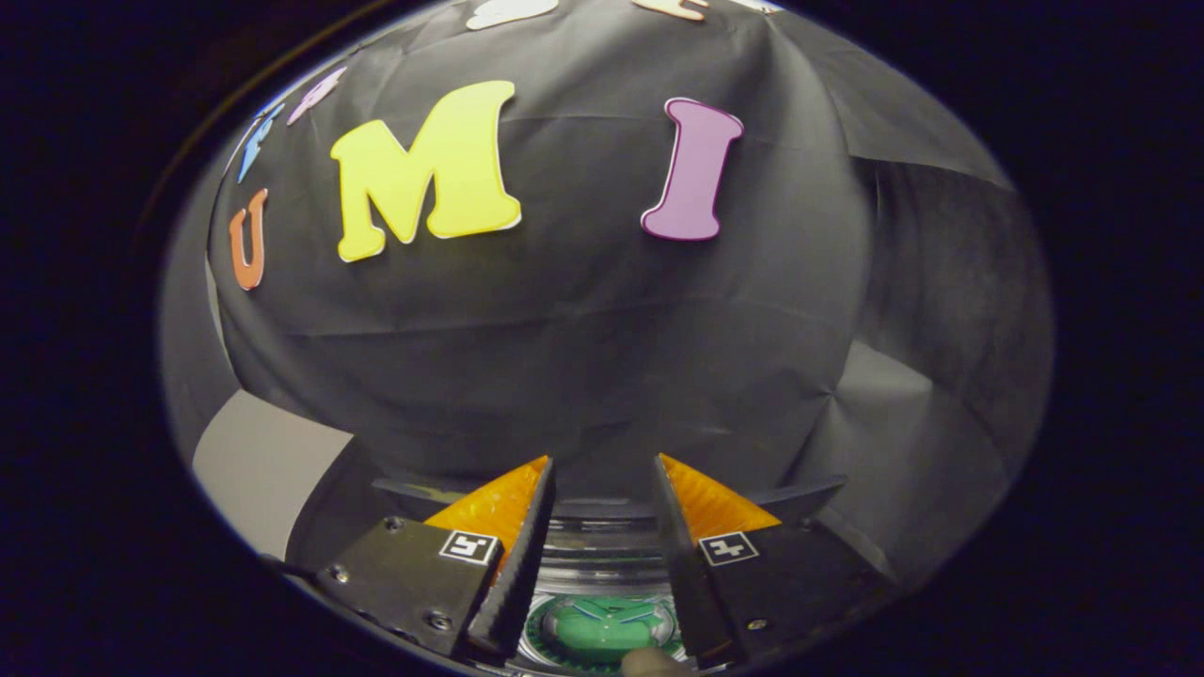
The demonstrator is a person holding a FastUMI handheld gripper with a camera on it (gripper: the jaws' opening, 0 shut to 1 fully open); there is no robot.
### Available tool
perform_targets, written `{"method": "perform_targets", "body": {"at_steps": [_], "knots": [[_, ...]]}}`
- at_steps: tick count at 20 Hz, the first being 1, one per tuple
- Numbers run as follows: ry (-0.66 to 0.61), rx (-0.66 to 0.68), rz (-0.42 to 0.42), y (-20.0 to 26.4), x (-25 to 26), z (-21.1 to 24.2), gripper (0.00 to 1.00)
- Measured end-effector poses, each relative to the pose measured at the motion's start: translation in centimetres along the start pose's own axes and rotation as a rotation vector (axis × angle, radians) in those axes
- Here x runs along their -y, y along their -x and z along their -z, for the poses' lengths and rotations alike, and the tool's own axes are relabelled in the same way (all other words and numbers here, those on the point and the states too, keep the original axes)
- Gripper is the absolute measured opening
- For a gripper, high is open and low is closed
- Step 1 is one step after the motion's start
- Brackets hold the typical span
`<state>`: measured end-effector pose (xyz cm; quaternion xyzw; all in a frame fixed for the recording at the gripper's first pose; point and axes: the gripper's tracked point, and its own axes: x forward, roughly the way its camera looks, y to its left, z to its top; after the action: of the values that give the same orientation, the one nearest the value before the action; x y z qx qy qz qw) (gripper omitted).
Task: Put the clothes into the washing machine and then close the washing machine lid.
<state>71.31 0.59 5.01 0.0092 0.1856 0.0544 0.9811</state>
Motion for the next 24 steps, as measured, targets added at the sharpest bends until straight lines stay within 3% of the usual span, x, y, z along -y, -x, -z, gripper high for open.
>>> {"method": "perform_targets", "body": {"at_steps": [8, 10, 12, 18, 24], "knots": [[0.0, -0.068, 0.04, -4.6, 0.0, 1.7, 0.64], [0.004, -0.049, 0.051, -5.2, 0.3, 1.4, 0.65], [-0.01, -0.032, 0.041, -4.8, 0.1, 2.0, 0.72], [0.006, 0.029, 0.031, -3.5, 0.2, 2.2, 0.73], [0.004, 0.189, 0.021, -3.0, 0.2, 1.8, 0.73]]}}
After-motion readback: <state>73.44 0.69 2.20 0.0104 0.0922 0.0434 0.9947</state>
